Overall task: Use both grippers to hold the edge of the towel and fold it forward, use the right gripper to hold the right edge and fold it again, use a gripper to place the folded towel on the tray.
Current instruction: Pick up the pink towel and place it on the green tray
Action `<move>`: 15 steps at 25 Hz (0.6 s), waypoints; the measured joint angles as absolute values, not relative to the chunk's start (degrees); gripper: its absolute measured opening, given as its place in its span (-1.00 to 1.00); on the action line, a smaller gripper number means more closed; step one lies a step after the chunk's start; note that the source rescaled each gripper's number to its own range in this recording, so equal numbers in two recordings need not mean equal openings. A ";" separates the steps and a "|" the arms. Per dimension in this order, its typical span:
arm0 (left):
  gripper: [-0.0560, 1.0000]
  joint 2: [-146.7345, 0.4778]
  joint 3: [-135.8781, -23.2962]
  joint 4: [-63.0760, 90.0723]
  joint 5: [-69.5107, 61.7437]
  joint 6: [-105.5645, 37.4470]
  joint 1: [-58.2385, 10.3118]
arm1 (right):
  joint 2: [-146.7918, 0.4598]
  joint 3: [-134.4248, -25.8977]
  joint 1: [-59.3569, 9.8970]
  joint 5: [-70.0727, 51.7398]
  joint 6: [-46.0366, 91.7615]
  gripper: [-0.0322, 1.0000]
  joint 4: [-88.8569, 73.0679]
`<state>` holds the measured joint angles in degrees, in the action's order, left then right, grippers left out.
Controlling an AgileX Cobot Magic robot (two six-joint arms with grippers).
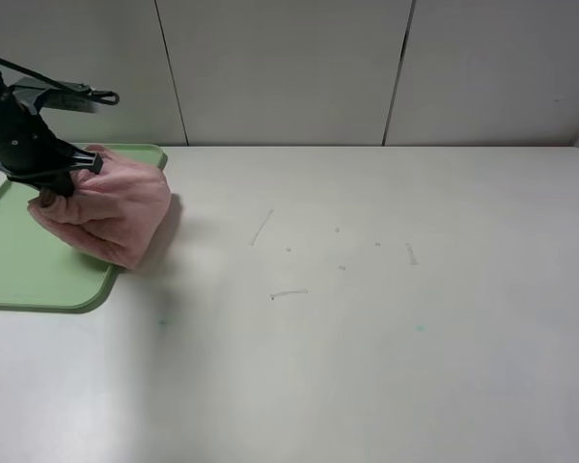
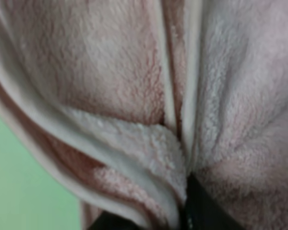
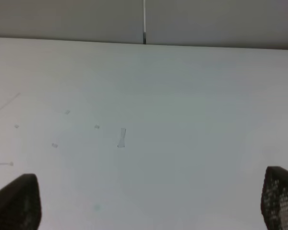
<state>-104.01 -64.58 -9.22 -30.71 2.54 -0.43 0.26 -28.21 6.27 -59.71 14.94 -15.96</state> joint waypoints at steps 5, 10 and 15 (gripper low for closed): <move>-0.67 -104.01 -61.32 -10.92 -28.15 2.49 3.05 | 0.26 -28.21 6.27 -59.71 14.94 1.00 -15.96; -0.67 -103.97 -59.11 -12.00 -26.67 2.43 6.80 | 0.26 -28.21 6.27 -59.71 14.94 1.00 -15.96; -0.67 -103.97 -58.40 -14.19 -26.08 2.37 8.97 | 0.26 -28.21 6.27 -59.71 14.94 1.00 -15.96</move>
